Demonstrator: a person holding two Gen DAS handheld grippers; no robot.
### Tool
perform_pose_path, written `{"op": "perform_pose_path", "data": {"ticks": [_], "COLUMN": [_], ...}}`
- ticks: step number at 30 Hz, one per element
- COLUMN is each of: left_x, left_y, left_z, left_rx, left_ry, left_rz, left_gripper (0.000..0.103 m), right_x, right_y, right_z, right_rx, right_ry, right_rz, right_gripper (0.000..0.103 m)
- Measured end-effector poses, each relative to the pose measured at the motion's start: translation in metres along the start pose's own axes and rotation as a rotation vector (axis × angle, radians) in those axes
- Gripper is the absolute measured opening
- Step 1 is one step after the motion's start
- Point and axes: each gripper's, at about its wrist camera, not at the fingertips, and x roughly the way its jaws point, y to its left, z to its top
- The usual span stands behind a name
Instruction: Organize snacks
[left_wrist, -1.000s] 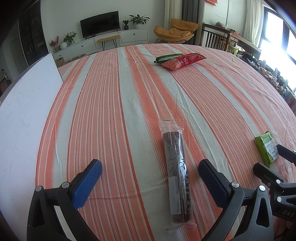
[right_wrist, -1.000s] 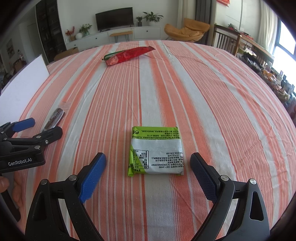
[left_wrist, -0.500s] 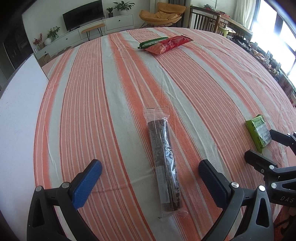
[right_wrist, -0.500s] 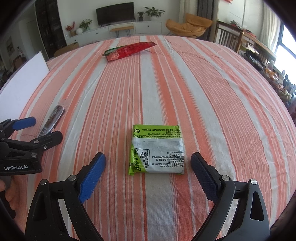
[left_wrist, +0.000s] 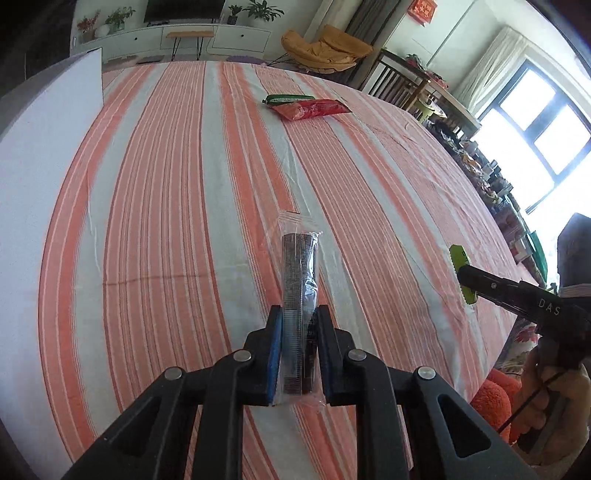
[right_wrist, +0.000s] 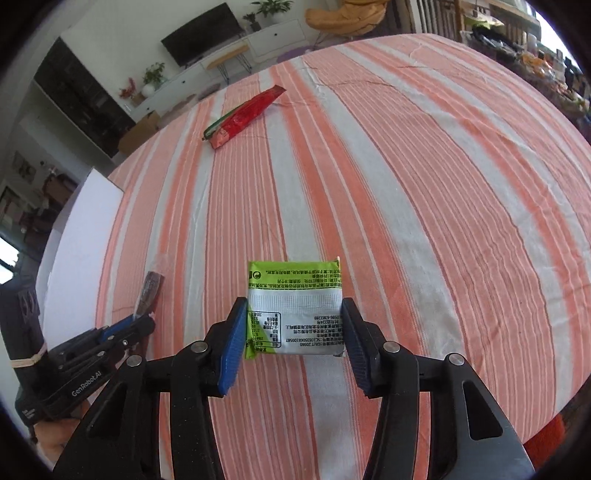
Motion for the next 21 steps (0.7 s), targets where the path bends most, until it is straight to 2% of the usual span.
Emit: {"op": "perform_pose_path", "data": {"ticks": [3,5,8,11,14,17,18,19,20,21], "left_x": [-0.029,-0.06,-0.124,-0.195,-0.258,-0.294,-0.298,-0.297,-0.293,-0.285], "left_y": [0.001,0.002,0.006,0.022,0.052,0.088,0.101,0.114,0.128,0.141], "left_z": [-0.014,-0.018,-0.017,-0.018,-0.021,-0.024,-0.025,-0.024,-0.023,-0.023], "left_rx": [-0.035,-0.059,-0.095,-0.14,-0.212,-0.284,-0.306,-0.324,-0.338,-0.359], "left_ry": [-0.031,-0.071,-0.169,-0.29,-0.41,-0.487,-0.506,-0.513,-0.507,-0.491], "left_rz": [-0.06,-0.107,-0.177,-0.203,-0.133,0.008,0.079,0.154,0.222,0.277], "left_gripper": [0.017,0.017,0.017,0.017,0.017,0.017,0.02,0.026,0.052,0.087], "right_x": [-0.007,-0.01,-0.02,-0.037,-0.052,-0.055,-0.052,-0.047,-0.041,-0.036], "right_y": [-0.009,-0.001,0.044,0.117,0.21,0.298,0.323,0.344,0.362,0.375], "right_z": [-0.01,-0.013,-0.012,-0.008,-0.009,-0.017,-0.018,-0.018,-0.016,-0.014], "right_rx": [0.023,0.022,-0.064,-0.185,-0.345,-0.481,-0.508,-0.521,-0.527,-0.532], "right_ry": [0.011,0.023,0.025,0.035,0.049,0.077,0.083,0.076,0.062,0.044], "right_rz": [-0.026,-0.013,0.057,0.209,0.357,0.474,0.505,0.523,0.535,0.528], "right_gripper": [0.052,0.052,0.052,0.052,0.052,0.053,0.055,0.058,0.071,0.077]}}
